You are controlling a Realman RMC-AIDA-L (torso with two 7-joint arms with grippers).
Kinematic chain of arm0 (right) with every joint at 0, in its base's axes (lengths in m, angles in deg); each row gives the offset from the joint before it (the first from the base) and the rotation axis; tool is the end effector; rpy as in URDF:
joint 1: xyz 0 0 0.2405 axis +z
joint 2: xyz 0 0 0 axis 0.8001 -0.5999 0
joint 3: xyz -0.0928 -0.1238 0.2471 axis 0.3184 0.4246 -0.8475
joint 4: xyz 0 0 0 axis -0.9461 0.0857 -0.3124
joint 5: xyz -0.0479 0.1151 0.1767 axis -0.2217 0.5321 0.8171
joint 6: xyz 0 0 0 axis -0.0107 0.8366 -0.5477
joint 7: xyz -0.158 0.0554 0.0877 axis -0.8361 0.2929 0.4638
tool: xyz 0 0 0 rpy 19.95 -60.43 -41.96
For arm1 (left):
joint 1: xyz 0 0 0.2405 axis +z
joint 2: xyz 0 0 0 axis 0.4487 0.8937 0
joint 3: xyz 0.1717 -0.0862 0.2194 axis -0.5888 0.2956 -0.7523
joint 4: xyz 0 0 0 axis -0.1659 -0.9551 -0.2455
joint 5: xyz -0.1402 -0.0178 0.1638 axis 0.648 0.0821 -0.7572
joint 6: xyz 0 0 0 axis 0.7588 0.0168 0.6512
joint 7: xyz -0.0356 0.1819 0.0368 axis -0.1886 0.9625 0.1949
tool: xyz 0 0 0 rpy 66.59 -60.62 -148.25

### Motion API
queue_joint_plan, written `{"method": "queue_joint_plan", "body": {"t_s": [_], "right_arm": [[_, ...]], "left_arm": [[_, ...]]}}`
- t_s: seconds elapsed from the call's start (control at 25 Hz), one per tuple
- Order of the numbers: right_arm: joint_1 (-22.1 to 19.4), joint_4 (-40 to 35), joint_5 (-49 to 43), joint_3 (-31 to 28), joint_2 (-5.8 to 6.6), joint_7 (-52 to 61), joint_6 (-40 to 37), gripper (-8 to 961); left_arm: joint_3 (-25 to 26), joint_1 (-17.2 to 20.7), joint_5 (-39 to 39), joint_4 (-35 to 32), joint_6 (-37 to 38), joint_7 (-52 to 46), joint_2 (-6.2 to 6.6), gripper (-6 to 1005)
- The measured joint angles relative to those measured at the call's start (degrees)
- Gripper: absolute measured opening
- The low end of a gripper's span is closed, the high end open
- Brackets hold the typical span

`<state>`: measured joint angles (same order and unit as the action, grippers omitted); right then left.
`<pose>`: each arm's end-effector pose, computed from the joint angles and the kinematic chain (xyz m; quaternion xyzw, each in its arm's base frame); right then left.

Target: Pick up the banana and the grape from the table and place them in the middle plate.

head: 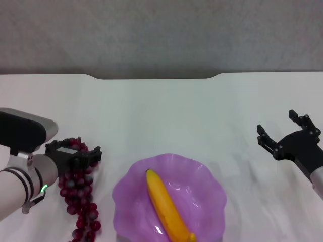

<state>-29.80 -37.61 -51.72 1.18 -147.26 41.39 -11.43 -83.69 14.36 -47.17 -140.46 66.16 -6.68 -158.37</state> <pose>0.3475 0.3842 -0.0827 -0.7925 0.1576 0.1891 0.5580 -0.3258 0.4000 -0.0880 -0.8006 -0.3673 -0.0553 0.4702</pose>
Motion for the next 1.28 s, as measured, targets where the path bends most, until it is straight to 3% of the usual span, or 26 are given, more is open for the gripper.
{"method": "queue_joint_plan", "body": {"t_s": [0.24,0.6,0.92,1.28], "right_arm": [[0.0,0.3,0.0,0.0,0.07,0.0,0.0,881],[-0.1,0.4,0.0,0.0,0.08,-0.1,-0.1,880],[-0.1,0.5,0.0,0.1,0.15,-0.1,0.0,880],[-0.2,0.5,0.0,0.1,0.13,-0.2,0.0,880]], "left_arm": [[-0.1,0.2,0.1,1.9,2.4,0.0,0.00,826],[-0.2,0.3,-0.1,3.1,3.3,0.1,0.00,653],[-1.5,2.2,0.2,3.3,8.7,-0.1,0.00,476],[-2.3,3.7,0.2,3.2,13.1,-0.6,0.00,382]]}}
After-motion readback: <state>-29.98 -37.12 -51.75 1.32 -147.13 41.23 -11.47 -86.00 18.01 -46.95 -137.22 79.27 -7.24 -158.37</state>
